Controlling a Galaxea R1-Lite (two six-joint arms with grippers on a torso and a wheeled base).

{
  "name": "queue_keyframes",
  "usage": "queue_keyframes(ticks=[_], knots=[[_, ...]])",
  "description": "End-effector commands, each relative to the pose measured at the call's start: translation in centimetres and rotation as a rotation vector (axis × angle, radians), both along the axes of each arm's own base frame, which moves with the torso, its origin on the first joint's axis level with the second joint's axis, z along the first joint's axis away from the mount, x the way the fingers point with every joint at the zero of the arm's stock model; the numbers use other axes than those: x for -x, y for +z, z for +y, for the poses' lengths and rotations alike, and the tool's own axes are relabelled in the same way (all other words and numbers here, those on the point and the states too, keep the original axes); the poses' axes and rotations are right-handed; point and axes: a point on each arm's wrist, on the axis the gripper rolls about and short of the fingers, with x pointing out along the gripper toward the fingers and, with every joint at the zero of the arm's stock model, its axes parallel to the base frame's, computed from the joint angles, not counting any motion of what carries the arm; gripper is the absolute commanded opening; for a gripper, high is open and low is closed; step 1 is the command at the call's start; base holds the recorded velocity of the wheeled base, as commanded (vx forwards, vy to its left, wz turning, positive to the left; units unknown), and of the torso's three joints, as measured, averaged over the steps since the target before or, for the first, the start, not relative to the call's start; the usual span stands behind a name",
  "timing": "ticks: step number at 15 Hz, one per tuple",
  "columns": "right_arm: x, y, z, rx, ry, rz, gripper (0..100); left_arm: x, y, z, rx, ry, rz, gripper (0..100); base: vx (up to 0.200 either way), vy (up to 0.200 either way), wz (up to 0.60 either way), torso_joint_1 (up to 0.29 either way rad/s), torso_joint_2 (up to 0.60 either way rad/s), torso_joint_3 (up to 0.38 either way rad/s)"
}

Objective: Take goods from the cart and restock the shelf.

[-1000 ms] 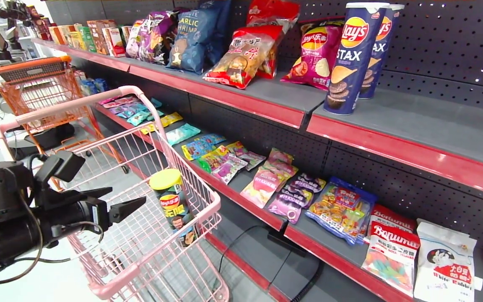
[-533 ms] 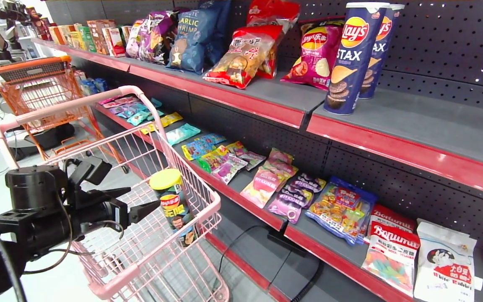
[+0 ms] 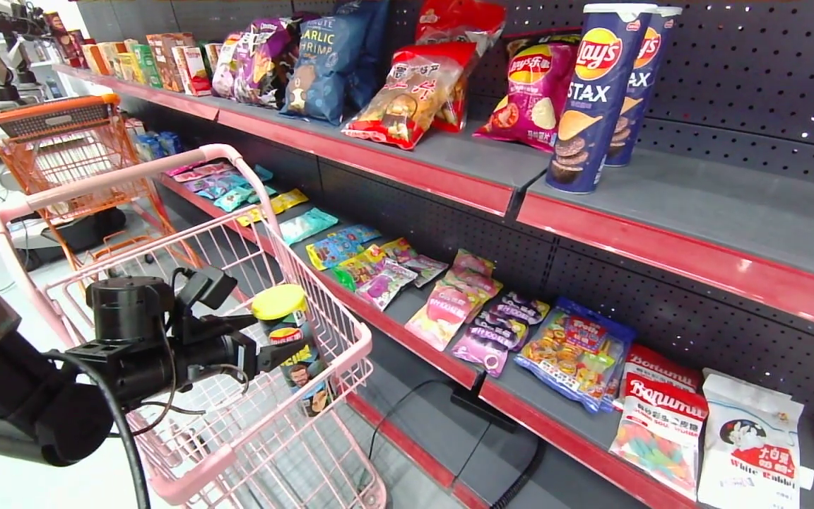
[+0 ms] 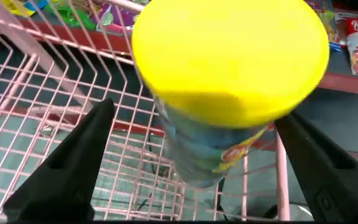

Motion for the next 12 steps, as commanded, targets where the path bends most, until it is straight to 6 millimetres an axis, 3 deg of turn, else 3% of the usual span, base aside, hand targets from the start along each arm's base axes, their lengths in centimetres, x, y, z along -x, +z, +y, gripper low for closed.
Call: queue_keyframes(ticks=[1,3,7,8,12], knots=[[0.0,0.0,0.0,0.001,0.0,0.001,100,-0.6,-0.7,-0.8,0.002,-0.033,0.013,100,0.0,0.0,0.0,0.0,0.0,0.0],[0.0,0.0,0.0,-0.001,0.0,0.001,100,-1.2,-1.8,-2.0,-0.012,-0.08,0.01,100,0.0,0.0,0.0,0.0,0.0,0.0],[0.0,0.0,0.0,-0.001,0.0,0.001,100,-2.2,-3.5,-2.4,-0.033,-0.069,-0.093,100,0.0,0.0,0.0,0.0,0.0,0.0],[0.0,0.0,0.0,-0.002,0.0,0.001,100,-2.0,-3.5,-2.4,-0.032,-0.07,-0.087,0,0.0,0.0,0.0,0.0,0.0,0.0],[0.0,0.0,0.0,-0.002,0.002,0.001,100,-0.7,-2.0,-2.4,-0.024,-0.068,-0.103,0,0.0,0.0,0.0,0.0,0.0,0.0]])
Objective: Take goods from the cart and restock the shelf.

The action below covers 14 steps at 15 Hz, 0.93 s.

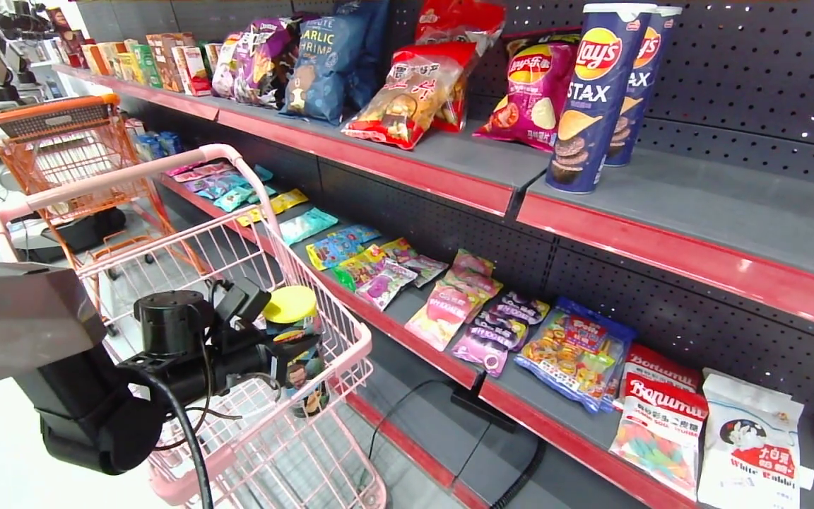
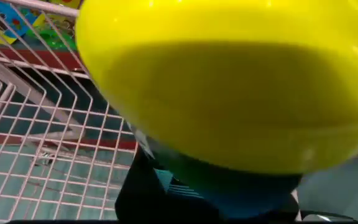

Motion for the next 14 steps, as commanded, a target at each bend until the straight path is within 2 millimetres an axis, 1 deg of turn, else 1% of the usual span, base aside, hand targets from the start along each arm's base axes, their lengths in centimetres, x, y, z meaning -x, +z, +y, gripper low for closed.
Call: queue_keyframes(ticks=[1,2,3,4,6,7,8,9,10,11,12,14], knots=[[0.0,0.0,0.0,0.0,0.001,0.001,100,1.0,1.8,0.2,0.01,0.004,-0.033,0,0.0,0.0,0.0,0.0,0.0,0.0],[0.0,0.0,0.0,0.0,0.001,0.001,100,2.2,4.1,0.4,0.044,0.017,-0.06,0,0.0,0.0,0.0,0.0,0.0,0.0],[0.0,0.0,0.0,0.002,0.001,0.001,100,3.0,5.5,0.7,0.063,0.035,-0.067,0,0.0,0.0,0.0,0.0,0.0,0.0],[0.0,0.0,0.0,0.003,0.001,0.001,100,4.5,8.4,1.4,0.079,0.062,-0.098,0,0.0,0.0,0.0,0.0,0.0,0.0],[0.0,0.0,0.0,0.003,0.001,0.001,100,7.0,13.0,2.6,0.096,0.095,-0.164,0,0.0,0.0,0.0,0.0,0.0,0.0],[0.0,0.0,0.0,0.0,0.001,0.001,100,9.0,15.6,3.1,0.103,0.134,-0.177,0,0.0,0.0,0.0,0.0,0.0,0.0],[0.0,0.0,0.0,0.003,0.001,0.001,100,10.8,17.7,3.5,0.104,0.178,-0.181,0,0.0,0.0,0.0,0.0,0.0,0.0],[0.0,0.0,0.0,0.002,0.001,0.001,100,11.6,18.6,3.7,0.105,0.199,-0.19,0,0.0,0.0,0.0,0.0,0.0,0.0],[0.0,0.0,0.0,-0.001,0.001,0.001,100,13.4,20.3,4.3,0.109,0.236,-0.233,0,0.0,0.0,0.0,0.0,0.0,0.0],[0.0,0.0,0.0,0.0,0.001,0.001,100,14.8,21.2,5.0,0.113,0.287,-0.29,0,0.0,0.0,0.0,0.0,0.0,0.0],[0.0,0.0,0.0,0.0,0.001,0.001,100,15.9,21.7,5.3,0.114,0.325,-0.327,0,0.0,0.0,0.0,0.0,0.0,0.0],[0.0,0.0,0.0,0.0,0.001,0.001,100,18.4,22.9,5.7,0.117,0.421,-0.409,0,0.0,0.0,0.0,0.098,-0.31,-0.2]])
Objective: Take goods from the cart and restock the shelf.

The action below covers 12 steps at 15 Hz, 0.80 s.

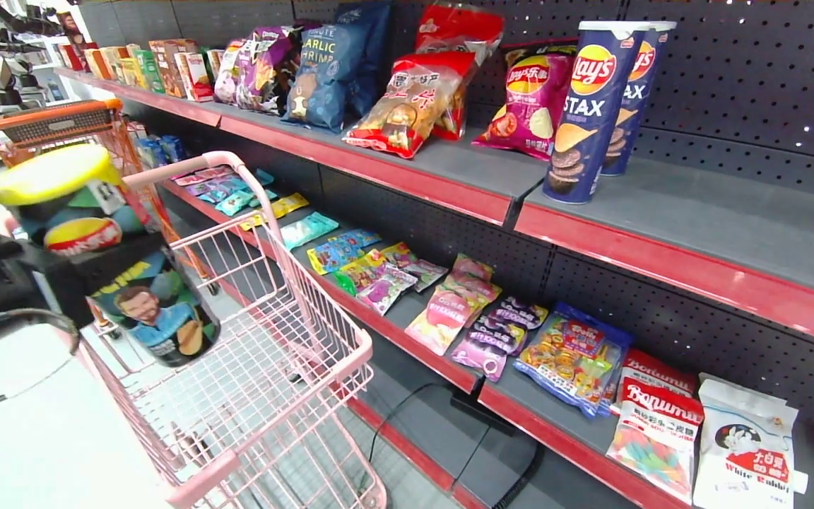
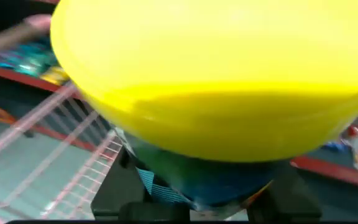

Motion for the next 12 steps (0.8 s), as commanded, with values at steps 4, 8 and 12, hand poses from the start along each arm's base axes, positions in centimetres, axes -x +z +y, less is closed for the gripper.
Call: queue_keyframes(ticks=[4,8,12], knots=[[0.0,0.0,0.0,0.003,-0.004,0.001,100,11.9,1.9,1.3,-0.013,0.21,-0.111,0,0.0,0.0,0.0,0.168,-0.49,-0.321],[0.0,0.0,0.0,0.003,-0.004,0.001,100,17.1,-0.3,1.5,-0.079,0.196,-0.078,0,0.0,0.0,0.0,0.209,-0.56,-0.345],[0.0,0.0,0.0,0.0,-0.004,0.001,100,17.5,-1.0,1.4,-0.082,0.151,-0.07,0,0.0,0.0,0.0,0.243,-0.6,-0.36]])
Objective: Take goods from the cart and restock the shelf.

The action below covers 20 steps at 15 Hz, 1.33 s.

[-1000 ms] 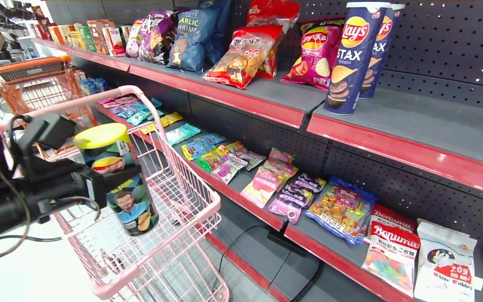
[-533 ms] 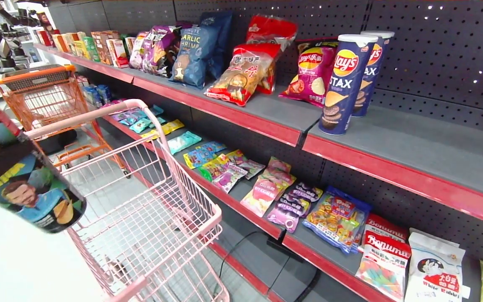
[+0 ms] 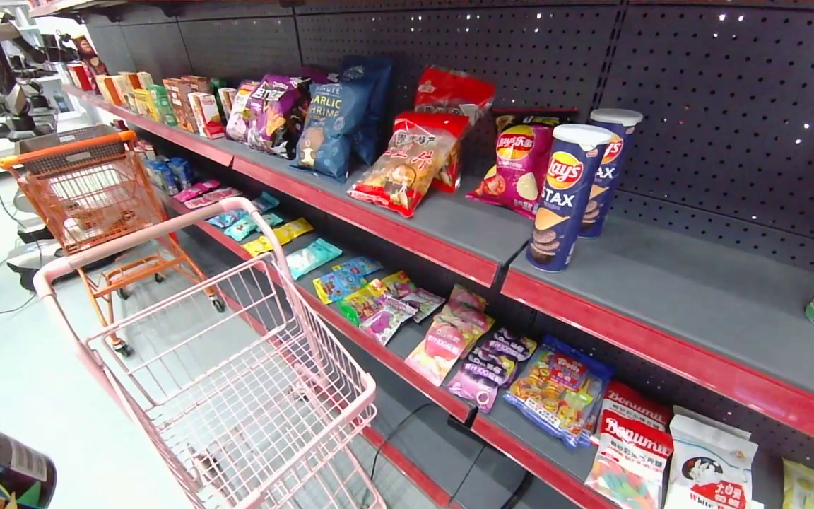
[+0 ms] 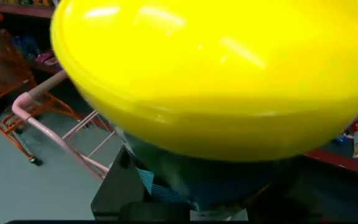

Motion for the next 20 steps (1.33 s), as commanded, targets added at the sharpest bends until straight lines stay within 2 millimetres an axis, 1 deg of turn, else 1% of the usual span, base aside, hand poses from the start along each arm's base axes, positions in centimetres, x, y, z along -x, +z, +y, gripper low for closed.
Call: queue_keyframes(ticks=[1,4,9,13,16,19,20], knots=[[0.0,0.01,0.0,0.0,0.0,0.0,100,0.86,-0.21,0.02,0.003,-0.013,-0.032,0,0.0,0.0,0.0,0.222,-0.52,-0.315],[0.0,0.01,0.0,0.0,0.0,0.0,100,0.96,-0.38,-0.05,0.004,-0.045,-0.032,0,0.0,0.0,0.0,0.165,-0.4,-0.229],[0.0,0.01,0.0,-0.002,0.0,0.0,100,1.44,-0.78,-0.02,0.001,-0.046,-0.045,0,0.0,0.0,-0.6,0.019,-0.04,-0.025],[0.0,0.01,0.0,-0.002,0.002,0.0,100,1.34,-0.76,-0.02,-0.014,-0.041,-0.045,0,0.0,0.0,-0.6,0.006,0.0,-0.001],[0.0,0.01,0.0,0.0,0.002,0.0,100,1.3,-0.76,-0.03,-0.09,-0.045,-0.06,0,0.0,0.0,-0.6,0.001,0.0,0.004],[0.0,0.01,0.0,0.0,0.002,0.0,100,1.27,-0.75,-0.03,-0.096,-0.047,-0.06,0,0.0,0.0,-0.6,0.004,0.0,-0.002],[0.0,0.01,0.01,0.001,0.003,0.0,100,1.3,-0.76,-0.03,-0.096,-0.045,-0.061,0,0.0,0.0,0.0,0.0,0.0,0.0]])
